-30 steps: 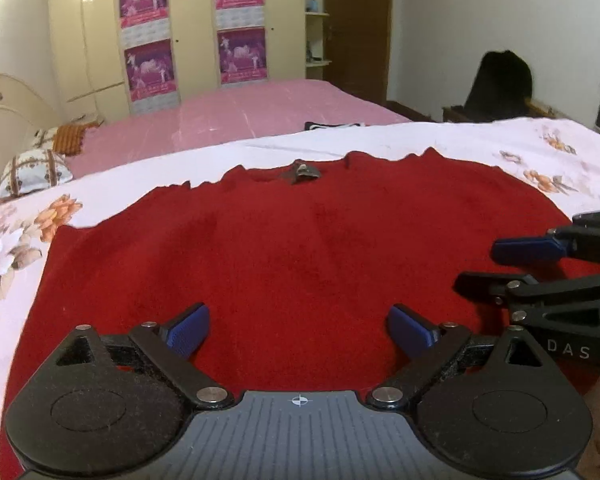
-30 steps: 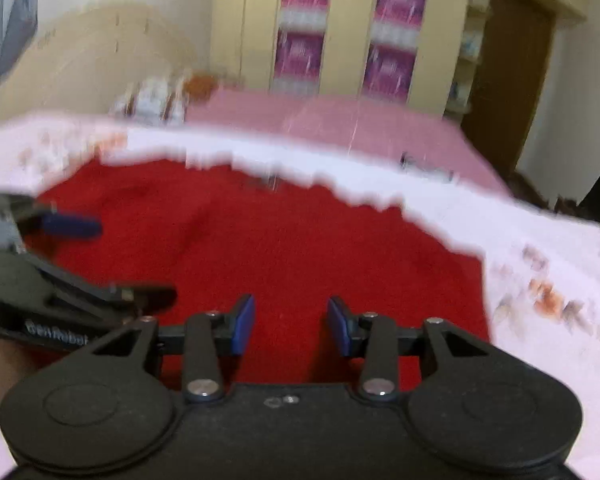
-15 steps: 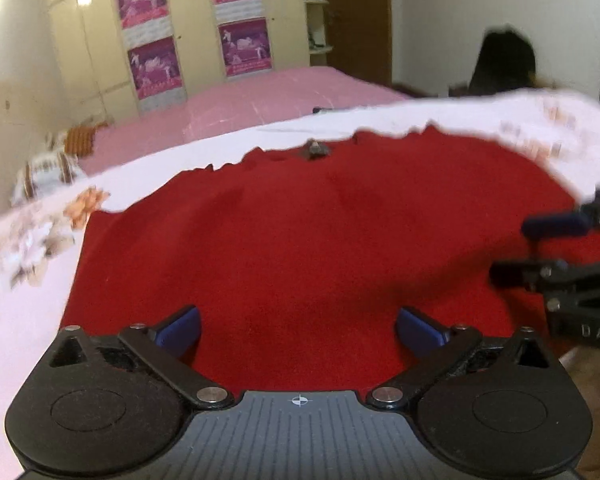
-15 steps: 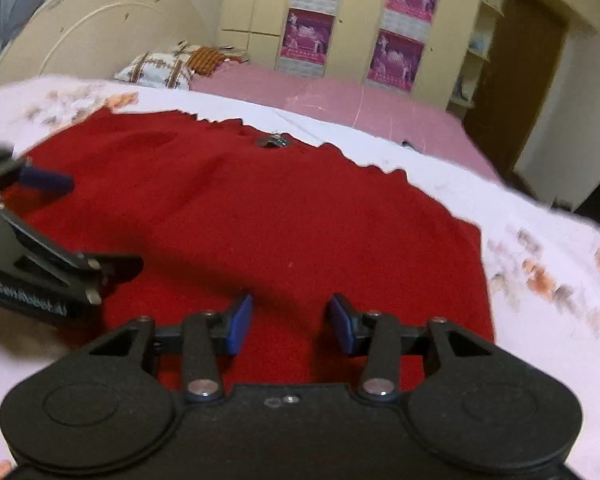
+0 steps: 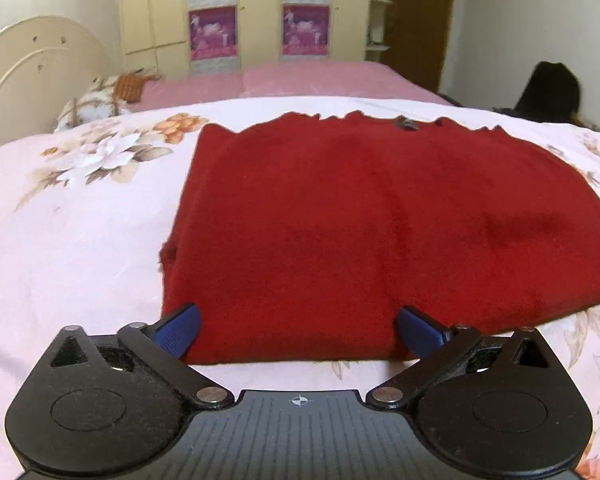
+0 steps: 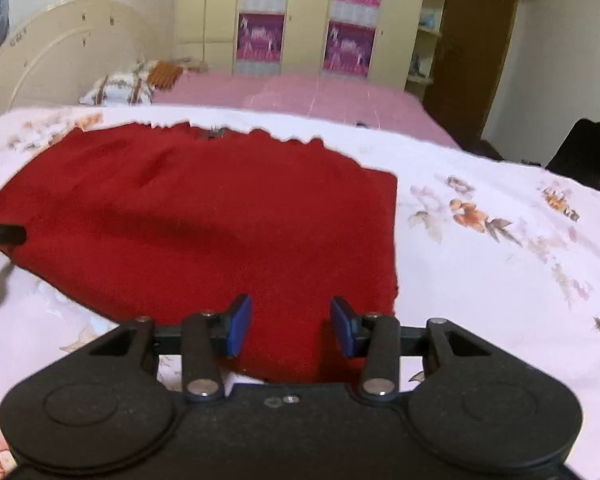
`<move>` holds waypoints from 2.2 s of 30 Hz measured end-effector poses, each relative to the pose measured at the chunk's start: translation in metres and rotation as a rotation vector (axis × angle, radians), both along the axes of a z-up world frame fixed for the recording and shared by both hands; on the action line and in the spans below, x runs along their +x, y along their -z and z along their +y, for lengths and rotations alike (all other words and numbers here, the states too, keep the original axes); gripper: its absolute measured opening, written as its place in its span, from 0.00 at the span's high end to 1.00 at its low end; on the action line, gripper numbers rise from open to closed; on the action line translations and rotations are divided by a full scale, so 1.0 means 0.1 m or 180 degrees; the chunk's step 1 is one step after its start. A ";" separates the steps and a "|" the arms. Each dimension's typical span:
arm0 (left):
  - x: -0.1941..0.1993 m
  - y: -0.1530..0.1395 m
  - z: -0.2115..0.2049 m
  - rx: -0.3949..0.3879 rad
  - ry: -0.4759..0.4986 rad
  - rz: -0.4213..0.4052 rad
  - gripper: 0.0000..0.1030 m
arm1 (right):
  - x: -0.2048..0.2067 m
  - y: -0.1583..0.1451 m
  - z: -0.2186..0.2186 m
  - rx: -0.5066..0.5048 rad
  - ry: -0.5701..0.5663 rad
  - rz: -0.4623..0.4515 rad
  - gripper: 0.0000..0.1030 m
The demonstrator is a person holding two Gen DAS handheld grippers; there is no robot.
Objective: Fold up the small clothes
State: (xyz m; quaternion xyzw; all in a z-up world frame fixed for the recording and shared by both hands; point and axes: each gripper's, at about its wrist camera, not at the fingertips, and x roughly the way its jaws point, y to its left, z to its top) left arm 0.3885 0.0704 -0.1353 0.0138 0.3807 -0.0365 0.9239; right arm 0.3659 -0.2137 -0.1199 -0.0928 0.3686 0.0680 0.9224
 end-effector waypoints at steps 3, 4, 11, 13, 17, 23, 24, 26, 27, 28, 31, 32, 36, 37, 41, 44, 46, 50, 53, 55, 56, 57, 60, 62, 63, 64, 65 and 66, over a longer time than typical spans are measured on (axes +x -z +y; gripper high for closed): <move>0.04 -0.08 0.01 -0.0018 -0.0046 0.0067 0.00 | 0.04 0.09 -0.05 0.0057 0.0027 0.0068 0.57; 0.01 -0.11 0.02 -0.0034 -0.0069 0.0028 0.00 | 0.06 0.05 -0.04 0.0070 0.0071 0.0106 0.58; -0.11 0.01 0.00 0.0030 -0.0041 0.0160 0.00 | 0.03 0.09 -0.02 -0.0044 0.0073 0.0220 0.53; -0.13 0.00 -0.03 0.0088 -0.0018 0.0182 0.00 | 0.04 0.08 -0.02 -0.0046 0.0107 0.0207 0.52; -0.23 -0.03 0.06 -0.0085 -0.0131 0.0205 0.00 | -0.01 -0.05 -0.06 0.0154 0.0211 0.0088 0.51; -0.40 -0.05 0.11 -0.0081 -0.0101 0.0269 0.00 | -0.15 -0.10 -0.09 0.0253 0.0300 0.0039 0.51; -0.42 -0.06 0.12 -0.0097 -0.0103 0.0271 0.00 | -0.19 -0.11 -0.10 0.0292 0.0311 0.0009 0.51; -0.48 -0.07 0.17 -0.0249 -0.0151 0.0281 0.00 | -0.25 -0.14 -0.11 0.0356 0.0337 -0.0023 0.51; -0.49 -0.08 0.21 -0.0399 -0.0181 0.0285 0.00 | -0.26 -0.15 -0.11 0.0384 0.0353 -0.0038 0.51; -0.50 -0.09 0.26 -0.0635 -0.0228 0.0282 0.00 | -0.29 -0.17 -0.11 0.0410 0.0364 -0.0059 0.51; -0.55 -0.04 0.48 -0.1607 -0.0485 0.0258 0.00 | -0.35 -0.24 -0.11 0.0455 0.0364 -0.0120 0.52; -0.55 0.00 0.55 -0.1927 -0.0602 0.0244 0.02 | -0.35 -0.26 -0.10 0.0459 0.0359 -0.0132 0.52; -0.52 0.25 0.73 -0.2806 -0.1046 0.0225 0.22 | -0.39 -0.30 -0.07 0.0457 0.0316 -0.0158 0.51; -0.50 0.28 0.74 -0.2880 -0.1109 0.0166 0.22 | -0.40 -0.31 -0.06 0.0460 0.0304 -0.0164 0.51; -0.39 0.38 0.74 -0.3060 -0.1308 -0.0066 0.21 | -0.42 -0.32 -0.05 0.0464 0.0270 -0.0171 0.51; -0.24 0.41 0.81 -0.3178 -0.1417 -0.0154 0.21 | -0.37 -0.31 -0.05 0.0457 0.0254 -0.0156 0.51; -0.07 0.40 0.83 -0.3132 -0.1425 -0.0173 0.21 | -0.32 -0.29 -0.05 0.0472 0.0246 -0.0147 0.51; 0.21 0.39 0.84 -0.2998 -0.1358 -0.0202 0.21 | -0.16 -0.26 -0.03 0.0553 0.0249 -0.0154 0.51; 0.35 0.35 0.81 -0.2836 -0.1296 -0.0273 0.22 | 0.01 -0.21 0.01 0.0646 0.0199 -0.0193 0.53; 0.44 0.33 0.79 -0.2727 -0.1274 -0.0302 0.22 | 0.16 -0.19 0.07 0.0745 0.0098 -0.0220 0.72; 0.48 0.32 0.79 -0.2664 -0.1258 -0.0318 0.23 | 0.25 -0.17 0.13 0.0788 0.0033 -0.0237 0.92; 0.51 0.31 0.79 -0.2599 -0.1221 -0.0314 0.25 | 0.33 -0.16 0.18 0.0821 -0.0017 -0.0253 0.96; 0.62 0.29 0.77 -0.2290 -0.1200 -0.0222 0.59 | 0.57 -0.11 0.39 0.0902 -0.0216 -0.0259 0.98; 0.63 0.35 0.85 -0.2411 -0.1245 -0.0203 0.76 | 0.67 -0.06 0.54 0.0917 -0.0357 -0.0273 0.98; 0.62 0.39 0.89 -0.2496 -0.1254 -0.0225 0.77 | 0.71 -0.04 0.61 0.0898 -0.0403 -0.0258 0.98; 0.60 0.40 0.90 -0.2546 -0.1252 -0.0250 0.79 | 0.73 -0.01 0.66 0.0888 -0.0451 -0.0242 0.98; 0.57 0.40 0.91 -0.2585 -0.1241 -0.0295 0.80 | 0.75 0.01 0.71 0.0886 -0.0499 -0.0235 0.98; 0.52 0.39 0.91 -0.2658 -0.1228 -0.0375 0.80 | 0.74 0.02 0.74 0.0876 -0.0540 -0.0248 0.98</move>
